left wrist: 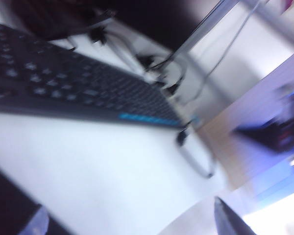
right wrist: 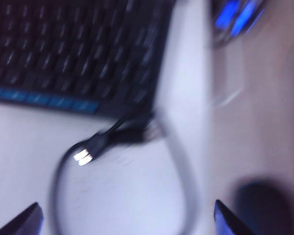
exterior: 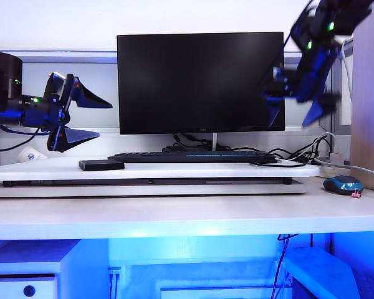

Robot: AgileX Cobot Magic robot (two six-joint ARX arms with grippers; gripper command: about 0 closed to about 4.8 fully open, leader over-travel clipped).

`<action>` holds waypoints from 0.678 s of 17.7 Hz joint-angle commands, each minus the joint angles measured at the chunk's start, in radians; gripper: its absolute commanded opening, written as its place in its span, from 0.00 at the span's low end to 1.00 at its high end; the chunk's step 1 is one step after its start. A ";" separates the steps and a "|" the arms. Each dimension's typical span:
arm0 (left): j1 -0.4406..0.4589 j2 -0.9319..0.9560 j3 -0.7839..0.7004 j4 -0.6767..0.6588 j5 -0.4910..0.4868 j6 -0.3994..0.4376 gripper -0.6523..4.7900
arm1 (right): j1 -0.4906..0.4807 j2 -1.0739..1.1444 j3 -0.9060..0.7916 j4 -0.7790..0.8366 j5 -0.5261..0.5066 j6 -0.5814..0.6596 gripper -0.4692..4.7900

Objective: Unplug the data cable of the portable hard drive.

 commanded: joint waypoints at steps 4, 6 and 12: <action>-0.004 -0.206 0.004 -0.451 -0.238 0.620 1.00 | 0.005 -0.068 0.003 0.015 0.065 -0.033 1.00; -0.003 -0.304 0.003 -0.611 -0.424 0.726 1.00 | 0.020 -0.099 0.003 0.014 0.062 -0.016 1.00; 0.000 -0.469 0.003 -0.789 -0.559 0.738 0.90 | 0.039 -0.205 0.002 0.020 0.030 0.026 1.00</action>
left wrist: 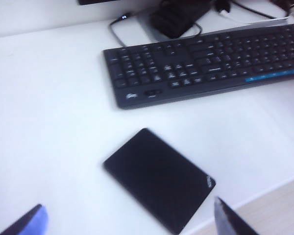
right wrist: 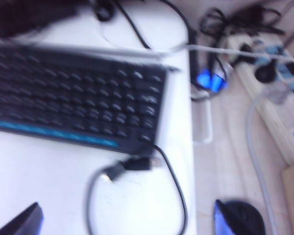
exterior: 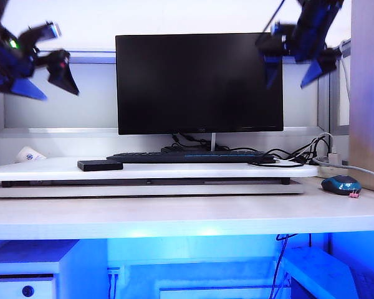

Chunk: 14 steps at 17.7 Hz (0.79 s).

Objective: Unplug the data cable of the portable hard drive.

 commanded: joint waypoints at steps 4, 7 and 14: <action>0.002 -0.176 0.002 -0.026 -0.013 -0.032 0.86 | 0.002 -0.169 0.004 0.040 -0.029 0.015 0.96; 0.002 -0.288 0.002 -0.045 -0.012 -0.035 0.86 | 0.002 -0.263 0.004 0.031 -0.058 0.016 0.96; 0.003 -0.565 0.002 -0.182 -0.013 -0.053 0.86 | 0.002 -0.482 0.003 -0.056 -0.106 0.037 0.96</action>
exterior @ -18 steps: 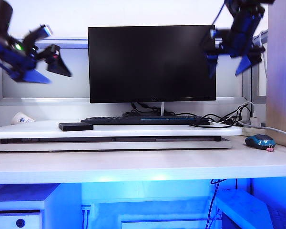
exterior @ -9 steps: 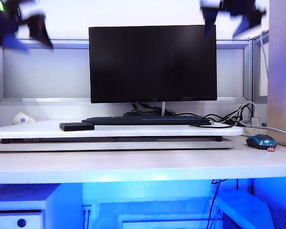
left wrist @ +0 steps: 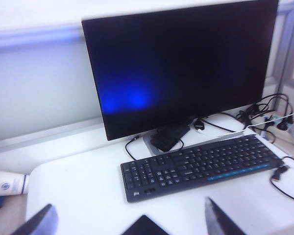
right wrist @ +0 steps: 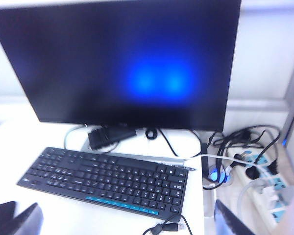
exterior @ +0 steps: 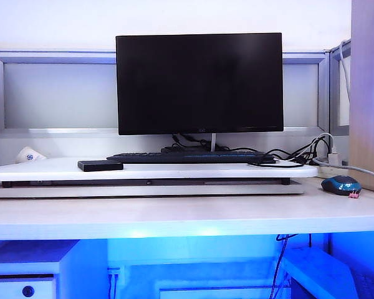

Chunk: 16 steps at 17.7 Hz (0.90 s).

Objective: Unplug the data cable of the portable hard drive.

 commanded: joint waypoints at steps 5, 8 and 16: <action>0.001 -0.175 0.000 -0.219 0.000 -0.039 0.86 | 0.001 -0.267 -0.047 -0.099 -0.005 0.005 0.96; 0.000 -0.244 -0.001 -0.253 0.000 -0.062 0.85 | 0.001 -0.399 -0.158 -0.108 -0.004 0.008 0.93; 0.000 -0.495 -0.098 -0.378 -0.008 -0.090 0.85 | 0.001 -0.763 -0.577 -0.126 -0.004 0.014 0.91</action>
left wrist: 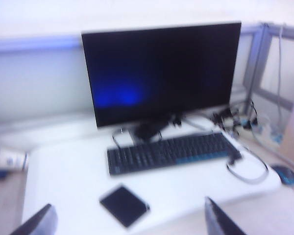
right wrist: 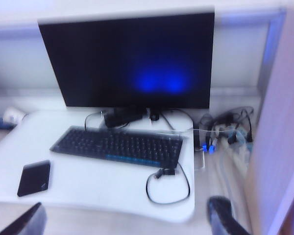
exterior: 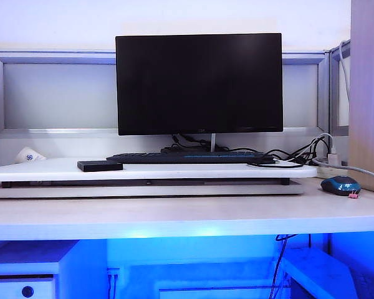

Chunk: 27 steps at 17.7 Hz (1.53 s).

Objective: Unplug the data cable of the portable hard drive.

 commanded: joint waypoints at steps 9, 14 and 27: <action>0.000 -0.723 -0.569 -0.182 -0.010 -0.092 0.84 | -0.001 -0.594 -0.621 -0.012 -0.003 0.032 0.91; 0.002 -0.748 -0.666 -0.234 -0.050 -0.064 0.76 | -0.002 -0.854 -0.818 -0.032 -0.002 0.033 0.91; 0.002 -0.748 -1.204 0.363 -0.126 -0.218 0.68 | -0.001 -0.867 -1.371 0.585 0.033 0.156 0.91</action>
